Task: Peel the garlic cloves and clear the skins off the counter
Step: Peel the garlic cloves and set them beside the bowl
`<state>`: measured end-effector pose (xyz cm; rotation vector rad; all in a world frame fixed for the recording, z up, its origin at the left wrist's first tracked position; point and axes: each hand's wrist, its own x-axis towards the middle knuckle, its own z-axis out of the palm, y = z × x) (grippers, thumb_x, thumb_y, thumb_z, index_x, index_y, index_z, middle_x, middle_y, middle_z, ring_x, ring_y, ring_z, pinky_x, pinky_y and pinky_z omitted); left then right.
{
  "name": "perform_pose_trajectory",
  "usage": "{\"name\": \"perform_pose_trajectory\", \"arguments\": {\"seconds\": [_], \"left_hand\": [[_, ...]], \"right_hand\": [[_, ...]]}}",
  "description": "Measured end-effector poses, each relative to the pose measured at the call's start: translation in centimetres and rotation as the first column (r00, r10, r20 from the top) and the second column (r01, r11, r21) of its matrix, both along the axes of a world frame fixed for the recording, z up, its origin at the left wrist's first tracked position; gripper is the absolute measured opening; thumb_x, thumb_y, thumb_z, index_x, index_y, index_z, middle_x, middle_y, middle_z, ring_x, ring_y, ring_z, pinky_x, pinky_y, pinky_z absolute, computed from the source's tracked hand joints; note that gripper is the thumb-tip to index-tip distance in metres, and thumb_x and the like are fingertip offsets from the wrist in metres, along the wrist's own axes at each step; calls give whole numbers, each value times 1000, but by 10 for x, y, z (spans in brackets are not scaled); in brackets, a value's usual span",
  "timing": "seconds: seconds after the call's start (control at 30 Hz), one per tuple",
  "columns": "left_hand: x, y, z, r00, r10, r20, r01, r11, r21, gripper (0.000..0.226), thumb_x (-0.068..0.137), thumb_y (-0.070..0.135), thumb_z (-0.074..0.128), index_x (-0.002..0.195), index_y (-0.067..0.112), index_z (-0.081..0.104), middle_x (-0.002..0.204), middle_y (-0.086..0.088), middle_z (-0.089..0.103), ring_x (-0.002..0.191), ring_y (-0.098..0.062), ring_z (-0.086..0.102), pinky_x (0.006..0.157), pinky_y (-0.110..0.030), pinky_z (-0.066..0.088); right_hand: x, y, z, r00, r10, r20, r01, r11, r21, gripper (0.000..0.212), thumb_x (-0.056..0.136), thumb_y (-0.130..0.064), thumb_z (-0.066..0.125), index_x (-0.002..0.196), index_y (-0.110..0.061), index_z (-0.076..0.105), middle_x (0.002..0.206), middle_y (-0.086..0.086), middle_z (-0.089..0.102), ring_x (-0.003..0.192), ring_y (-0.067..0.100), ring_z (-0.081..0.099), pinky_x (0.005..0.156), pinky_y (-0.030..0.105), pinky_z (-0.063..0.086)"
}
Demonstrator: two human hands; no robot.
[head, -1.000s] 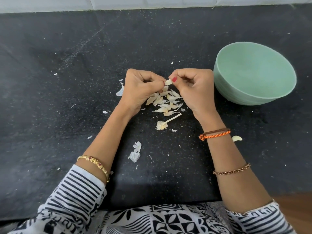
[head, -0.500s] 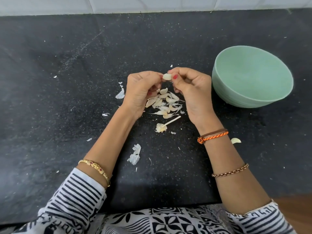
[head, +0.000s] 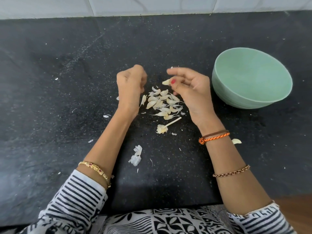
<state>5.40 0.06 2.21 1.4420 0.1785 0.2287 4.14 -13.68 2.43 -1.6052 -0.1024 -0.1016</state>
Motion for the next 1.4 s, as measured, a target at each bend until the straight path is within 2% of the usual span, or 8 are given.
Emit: {"name": "perform_pose_trajectory", "arguments": {"seconds": [0.1, 0.2, 0.27, 0.47, 0.77, 1.03, 1.27, 1.4], "left_hand": [[-1, -4, -10, 991, -70, 111, 44, 975, 219, 51, 85, 12, 59, 41, 20, 34, 40, 13, 29, 43, -5, 24, 46, -19, 26], [2, -3, -16, 987, -76, 144, 26, 947, 321, 22, 81, 15, 67, 60, 20, 61, 55, 8, 54, 53, -6, 43, 55, -18, 39], [2, -1, -16, 983, -81, 168, 20, 943, 333, 11, 80, 11, 68, 74, 20, 67, 65, 9, 60, 58, -2, 46, 60, -16, 41], [2, 1, -14, 956, -211, 202, 108, 898, 427, 15, 81, 11, 66, 72, 23, 63, 64, 11, 57, 57, 1, 45, 59, -12, 39], [2, 3, -13, 938, -291, 190, 174, 867, 467, 17, 80, 15, 61, 69, 26, 57, 63, 11, 52, 56, 2, 43, 57, -11, 37], [2, 3, -14, 928, -311, 204, 162, 832, 530, 20, 79, 14, 58, 67, 29, 52, 61, 12, 48, 54, 1, 41, 55, -11, 35], [3, -2, -24, 899, -170, 403, -129, 777, 617, 13, 77, 15, 63, 65, 10, 62, 59, 18, 44, 58, 0, 40, 61, -9, 32], [5, -3, -28, 825, -152, 545, -309, 686, 659, 12, 76, 7, 65, 64, 6, 63, 57, 1, 49, 59, -5, 36, 65, -8, 32]], "right_hand": [[0, 5, -6, 986, -169, 4, 169, 985, -28, 15, 86, 1, 61, 94, -9, 69, 72, -5, 65, 62, -2, 60, 59, 13, 48], [3, 4, -10, 971, -237, 18, 237, 971, -23, 17, 85, 2, 61, 99, -4, 69, 72, -2, 65, 62, -2, 62, 59, 13, 49], [5, 4, -12, 964, -263, 45, 265, 963, -54, 18, 84, 3, 61, 100, -2, 69, 73, -3, 66, 62, 0, 63, 61, 15, 52], [5, 3, -15, 957, -209, 201, 253, 940, -228, 15, 82, -1, 65, 94, -6, 72, 75, -7, 67, 68, 6, 66, 67, 25, 57], [5, 2, -14, 947, -143, 288, 233, 922, -308, 12, 81, -3, 65, 88, -8, 73, 70, -15, 63, 63, 1, 62, 63, 19, 54], [2, 4, -15, 915, -168, 367, 296, 898, -326, 10, 79, -3, 66, 85, -4, 74, 73, -8, 65, 61, -4, 59, 61, 11, 50], [1, 8, -16, 862, -235, 449, 409, 847, -341, 11, 77, -2, 65, 83, -4, 74, 72, 4, 70, 61, 8, 63, 58, 20, 53], [0, 9, -16, 867, -269, 420, 418, 852, -316, 11, 77, -3, 64, 81, -4, 74, 69, 2, 70, 61, 8, 64, 59, 24, 54]]}}
